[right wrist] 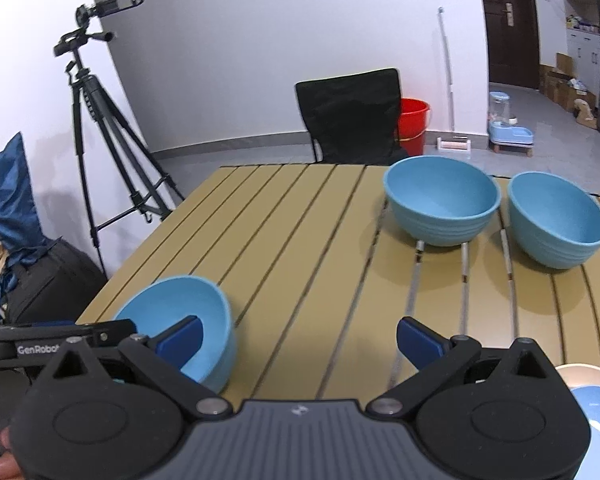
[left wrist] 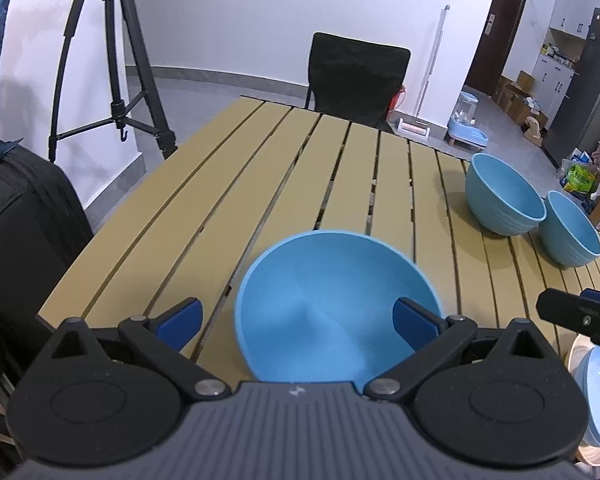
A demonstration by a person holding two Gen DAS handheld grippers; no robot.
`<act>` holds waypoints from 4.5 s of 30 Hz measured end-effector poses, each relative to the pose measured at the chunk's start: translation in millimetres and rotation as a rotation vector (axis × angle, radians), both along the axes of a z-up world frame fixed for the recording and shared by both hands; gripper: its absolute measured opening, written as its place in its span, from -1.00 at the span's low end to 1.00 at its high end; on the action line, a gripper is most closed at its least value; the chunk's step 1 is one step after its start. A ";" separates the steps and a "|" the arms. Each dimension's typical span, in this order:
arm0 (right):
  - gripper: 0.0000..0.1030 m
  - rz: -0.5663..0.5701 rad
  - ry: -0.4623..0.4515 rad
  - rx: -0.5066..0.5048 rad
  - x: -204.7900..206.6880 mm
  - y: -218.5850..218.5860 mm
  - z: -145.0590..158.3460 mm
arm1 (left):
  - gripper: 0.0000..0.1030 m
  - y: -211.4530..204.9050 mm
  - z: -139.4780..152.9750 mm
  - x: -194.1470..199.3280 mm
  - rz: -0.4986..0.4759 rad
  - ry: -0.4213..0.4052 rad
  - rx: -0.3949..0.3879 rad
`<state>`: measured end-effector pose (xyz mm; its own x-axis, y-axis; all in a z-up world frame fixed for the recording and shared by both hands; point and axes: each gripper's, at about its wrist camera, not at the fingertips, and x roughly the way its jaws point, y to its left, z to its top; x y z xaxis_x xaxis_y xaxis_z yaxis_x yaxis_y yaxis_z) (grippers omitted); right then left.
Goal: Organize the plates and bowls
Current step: 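Move both grippers to the rim of another blue bowl, then close both grippers on the second blue bowl rim, then lift the second bowl with both grippers and carry it over the placed bowl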
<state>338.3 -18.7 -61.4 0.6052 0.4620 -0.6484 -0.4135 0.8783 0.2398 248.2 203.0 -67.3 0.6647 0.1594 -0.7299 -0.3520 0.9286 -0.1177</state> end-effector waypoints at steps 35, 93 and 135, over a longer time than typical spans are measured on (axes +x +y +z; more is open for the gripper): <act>1.00 -0.176 -0.049 -0.007 89.5 -109.3 55.1 | 1.00 -110.4 49.2 128.6 -0.159 0.018 0.053; -0.65 -0.061 0.119 -0.150 301.2 -82.0 -51.0 | -0.60 -140.0 -41.6 291.0 0.032 0.197 -0.236; -0.81 -0.097 -0.007 -0.012 193.8 -100.8 10.5 | -0.66 -148.1 18.7 216.6 -0.025 0.107 -0.074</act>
<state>532.1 -119.6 -50.9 0.6514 0.3934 -0.6487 -0.3280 0.9171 0.2268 464.8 54.9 -48.6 0.5859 0.0865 -0.8057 -0.3427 0.9275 -0.1496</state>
